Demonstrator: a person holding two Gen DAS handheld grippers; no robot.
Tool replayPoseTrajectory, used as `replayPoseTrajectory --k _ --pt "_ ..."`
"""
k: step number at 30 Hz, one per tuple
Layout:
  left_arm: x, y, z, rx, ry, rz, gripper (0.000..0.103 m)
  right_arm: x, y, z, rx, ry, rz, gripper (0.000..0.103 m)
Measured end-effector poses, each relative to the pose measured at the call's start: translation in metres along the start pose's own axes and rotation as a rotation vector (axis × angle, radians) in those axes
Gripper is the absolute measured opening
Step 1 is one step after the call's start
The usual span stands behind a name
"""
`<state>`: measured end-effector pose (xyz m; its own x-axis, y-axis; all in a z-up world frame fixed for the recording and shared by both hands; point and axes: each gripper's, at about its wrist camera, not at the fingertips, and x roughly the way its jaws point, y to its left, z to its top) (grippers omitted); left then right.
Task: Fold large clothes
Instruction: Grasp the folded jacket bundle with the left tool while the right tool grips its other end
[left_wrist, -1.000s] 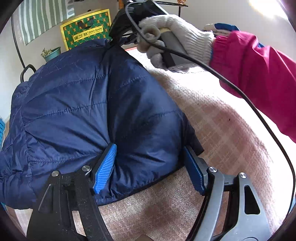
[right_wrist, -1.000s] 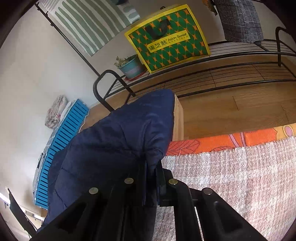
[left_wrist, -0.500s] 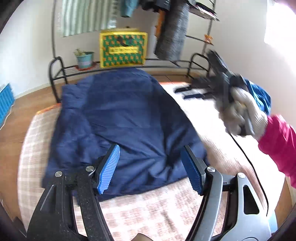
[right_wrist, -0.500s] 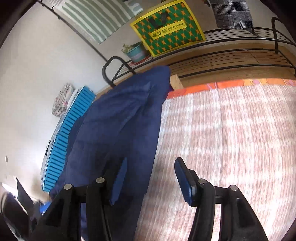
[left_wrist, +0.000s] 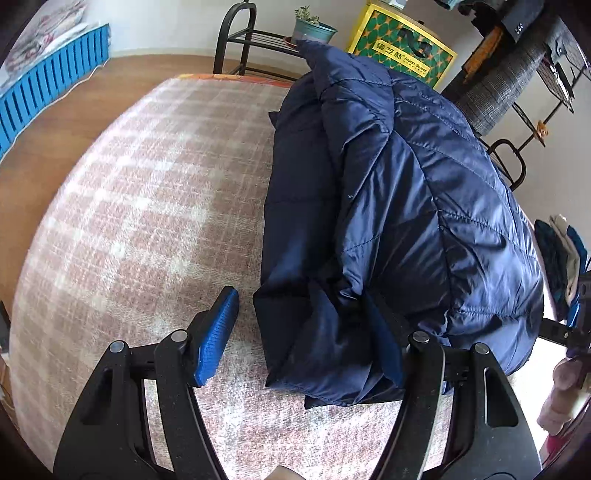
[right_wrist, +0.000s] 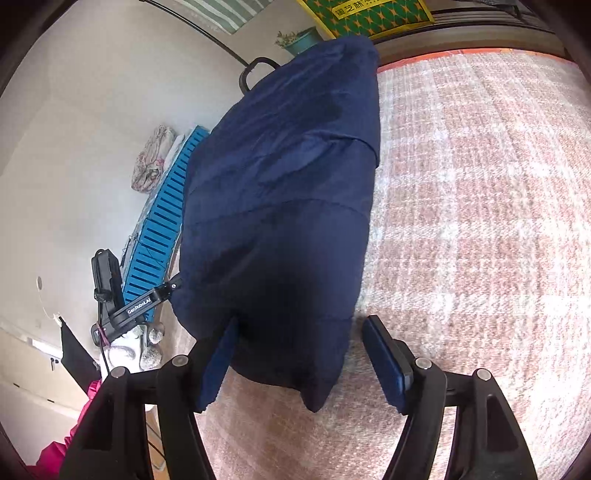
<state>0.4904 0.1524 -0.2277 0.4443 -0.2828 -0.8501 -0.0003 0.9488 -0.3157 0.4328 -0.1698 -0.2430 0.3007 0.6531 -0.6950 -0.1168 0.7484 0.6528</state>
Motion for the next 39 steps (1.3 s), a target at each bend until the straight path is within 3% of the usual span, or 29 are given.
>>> replayPoseTrajectory --k 1,5,9,15,18,20,22,24,26,29,33,39 --pt "0.0 0.002 -0.001 -0.009 0.005 -0.006 0.071 0.006 0.002 0.002 -0.001 0.026 0.009 0.049" --pt "-0.006 -0.004 -0.005 -0.01 0.018 -0.01 0.071 -0.006 0.007 -0.002 -0.015 0.038 -0.013 0.023" --pt "-0.015 -0.029 -0.024 0.043 0.047 -0.059 0.071 -0.05 0.013 -0.007 -0.106 -0.004 -0.073 0.02" --pt "-0.025 -0.064 -0.053 0.152 0.064 -0.111 0.071 -0.07 -0.023 -0.04 -0.05 0.023 -0.127 0.02" --pt "-0.035 -0.055 -0.048 0.104 0.06 -0.152 0.071 -0.065 -0.034 -0.046 -0.048 0.027 -0.131 0.027" --pt "-0.046 -0.04 -0.037 0.046 0.047 -0.193 0.072 -0.065 -0.03 -0.047 -0.109 0.021 -0.212 0.055" --pt "-0.053 -0.021 -0.02 -0.035 0.032 -0.243 0.079 -0.072 -0.023 -0.046 -0.17 0.0 -0.26 0.062" --pt "-0.055 0.001 0.002 -0.138 0.013 -0.339 0.087 -0.085 -0.019 -0.041 -0.218 -0.034 -0.272 0.071" --pt "-0.049 0.021 0.018 -0.227 0.027 -0.432 0.098 -0.098 -0.018 -0.035 -0.238 -0.098 -0.26 0.093" --pt "-0.027 0.041 0.033 -0.335 0.056 -0.543 0.098 -0.104 -0.019 -0.014 -0.231 -0.151 -0.237 0.096" --pt "0.002 0.046 0.037 -0.391 0.085 -0.578 0.098 -0.091 -0.03 0.005 -0.185 -0.121 -0.2 0.096" --pt "0.031 0.042 0.047 -0.394 0.118 -0.685 0.098 -0.069 -0.054 0.022 -0.1 -0.089 -0.136 0.098"
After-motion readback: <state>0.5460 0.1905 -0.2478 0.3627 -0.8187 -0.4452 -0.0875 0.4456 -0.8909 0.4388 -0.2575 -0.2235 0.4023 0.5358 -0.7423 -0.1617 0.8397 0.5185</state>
